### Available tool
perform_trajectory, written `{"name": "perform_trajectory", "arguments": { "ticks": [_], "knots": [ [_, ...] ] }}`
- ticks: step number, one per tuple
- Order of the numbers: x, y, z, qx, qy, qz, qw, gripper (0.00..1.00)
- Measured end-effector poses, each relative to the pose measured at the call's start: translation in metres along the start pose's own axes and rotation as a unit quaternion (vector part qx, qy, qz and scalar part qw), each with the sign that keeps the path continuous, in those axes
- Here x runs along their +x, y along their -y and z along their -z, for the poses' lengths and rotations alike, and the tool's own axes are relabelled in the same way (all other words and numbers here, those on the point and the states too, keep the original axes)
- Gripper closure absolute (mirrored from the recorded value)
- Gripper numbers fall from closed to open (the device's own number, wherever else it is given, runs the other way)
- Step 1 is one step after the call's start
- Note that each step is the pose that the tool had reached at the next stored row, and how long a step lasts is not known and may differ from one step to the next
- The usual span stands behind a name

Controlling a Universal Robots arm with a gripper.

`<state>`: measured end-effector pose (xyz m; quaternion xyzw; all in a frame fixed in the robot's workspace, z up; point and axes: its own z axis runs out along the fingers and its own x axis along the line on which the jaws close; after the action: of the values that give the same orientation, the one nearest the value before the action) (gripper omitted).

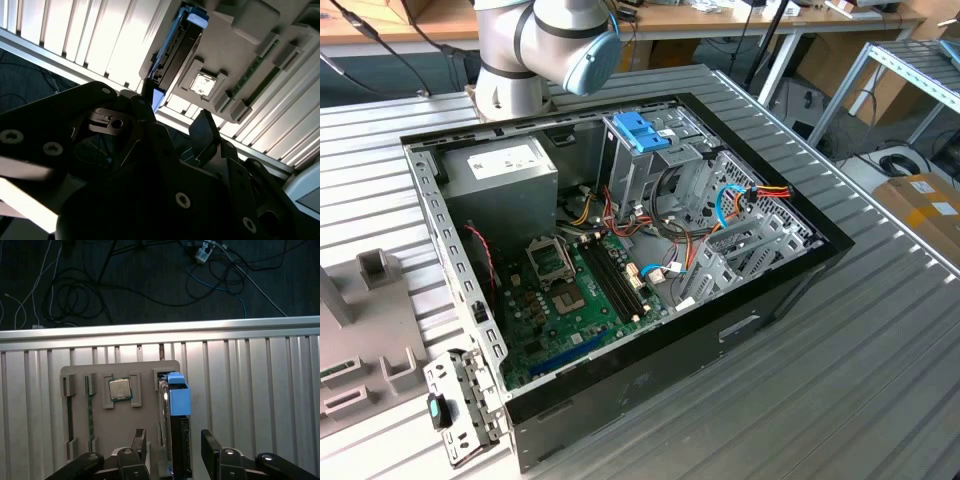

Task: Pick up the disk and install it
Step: 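Pick up the disk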

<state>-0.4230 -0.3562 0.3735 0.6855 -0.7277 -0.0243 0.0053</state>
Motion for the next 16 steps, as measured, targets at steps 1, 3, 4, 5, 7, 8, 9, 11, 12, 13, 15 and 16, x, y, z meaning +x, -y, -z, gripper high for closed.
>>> {"name": "perform_trajectory", "arguments": {
  "ticks": [1,3,4,5,7,8,9,11,12,13,15,16],
  "knots": [
    [-0.0001,0.0,-0.0004,0.0,0.0,0.0,1.0,0.44],
    [-0.0002,0.0,-0.0011,0.0,0.0,0.0,1.0,0.44],
    [-0.0003,0.0,-0.0015,0.0,0.0,0.0,1.0,0.44],
    [-0.0003,0.0001,-0.0019,0.0,0.0,0.0,1.0,0.44],
    [-0.0004,0.0001,-0.0027,0.0,0.0,0.0,1.0,0.44],
    [-0.0005,0.0001,-0.003,0.0,0.0,0.0,1.0,0.44],
    [-0.0006,0.0001,-0.0034,0.0,0.0,0.0,1.0,0.44],
    [-0.0009,0.0001,-0.0043,0.0,0.0,0.0,1.0,0.44],
    [-0.001,0.0001,-0.0047,0.0,0.0,0.0,1.0,0.44],
    [-0.0012,0.0001,-0.0052,0.0,0.0,0.0,1.0,0.44],
    [-0.0015,0.0001,-0.006,0.0,0.0,0.0,1.0,0.44],
    [-0.0017,0.0002,-0.0064,0.0,0.0,0.0,1.0,0.44]
  ]
}}
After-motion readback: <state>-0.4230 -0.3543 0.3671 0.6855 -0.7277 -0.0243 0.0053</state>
